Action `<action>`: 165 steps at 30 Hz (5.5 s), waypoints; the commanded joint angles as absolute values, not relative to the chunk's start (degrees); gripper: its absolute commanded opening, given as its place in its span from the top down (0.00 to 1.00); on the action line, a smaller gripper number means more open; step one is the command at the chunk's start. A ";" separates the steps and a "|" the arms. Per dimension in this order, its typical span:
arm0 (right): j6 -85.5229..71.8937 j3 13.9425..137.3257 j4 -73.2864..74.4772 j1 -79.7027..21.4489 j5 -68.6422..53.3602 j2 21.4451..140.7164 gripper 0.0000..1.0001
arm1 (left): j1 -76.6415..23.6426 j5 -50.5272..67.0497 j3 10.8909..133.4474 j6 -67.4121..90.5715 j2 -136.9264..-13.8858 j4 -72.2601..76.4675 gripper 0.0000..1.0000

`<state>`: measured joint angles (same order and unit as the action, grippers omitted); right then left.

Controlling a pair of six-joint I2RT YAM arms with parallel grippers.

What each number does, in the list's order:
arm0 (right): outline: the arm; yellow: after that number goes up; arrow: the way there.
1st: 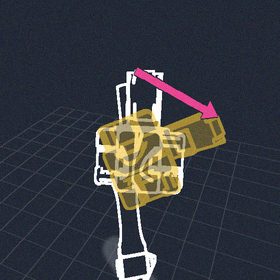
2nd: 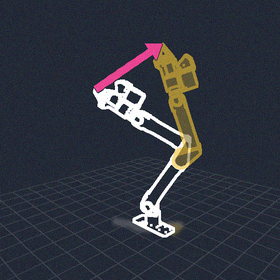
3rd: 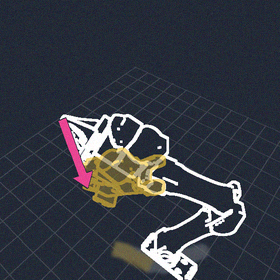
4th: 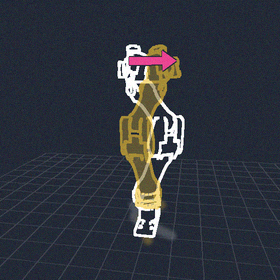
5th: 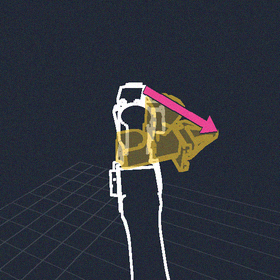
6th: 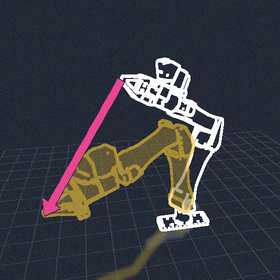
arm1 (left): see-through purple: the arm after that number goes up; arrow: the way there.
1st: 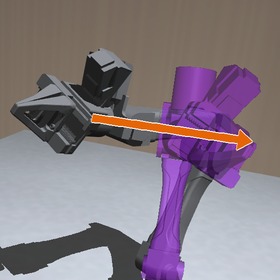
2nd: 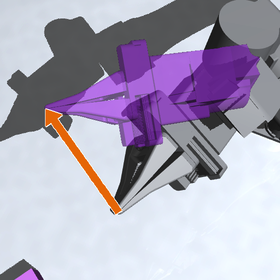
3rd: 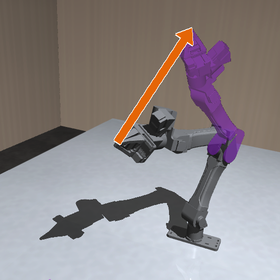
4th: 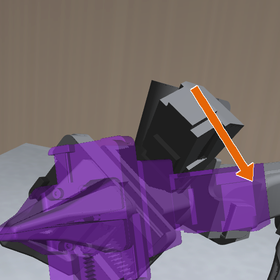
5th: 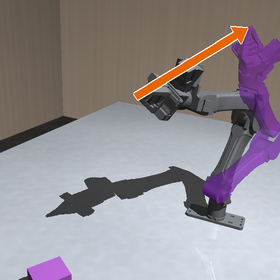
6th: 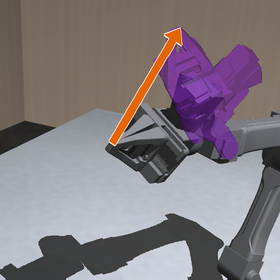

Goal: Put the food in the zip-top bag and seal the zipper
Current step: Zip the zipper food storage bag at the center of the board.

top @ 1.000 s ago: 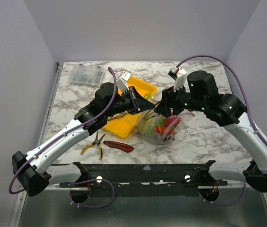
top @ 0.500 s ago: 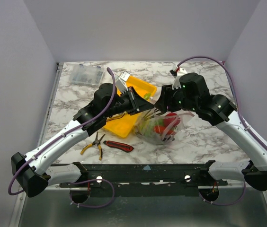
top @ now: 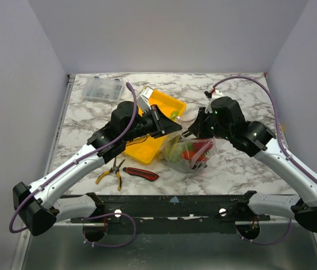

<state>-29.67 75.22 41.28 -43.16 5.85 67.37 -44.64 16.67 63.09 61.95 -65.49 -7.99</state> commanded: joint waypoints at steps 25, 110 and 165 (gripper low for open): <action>-25.69 58.73 32.44 -43.40 6.06 60.40 1.00 | -26.98 39.65 45.92 24.92 -54.20 1.64 0.29; 5.29 98.10 48.61 -48.06 -14.52 83.05 0.58 | -29.35 55.90 44.52 44.21 -73.37 41.41 1.00; 1.41 82.09 46.48 -48.07 -6.73 66.36 0.99 | -24.21 53.88 38.32 44.83 -69.17 43.96 1.00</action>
<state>2.72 83.00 45.84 -48.05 -9.43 68.86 -25.78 56.23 39.42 46.50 -70.24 43.62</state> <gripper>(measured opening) 0.072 0.009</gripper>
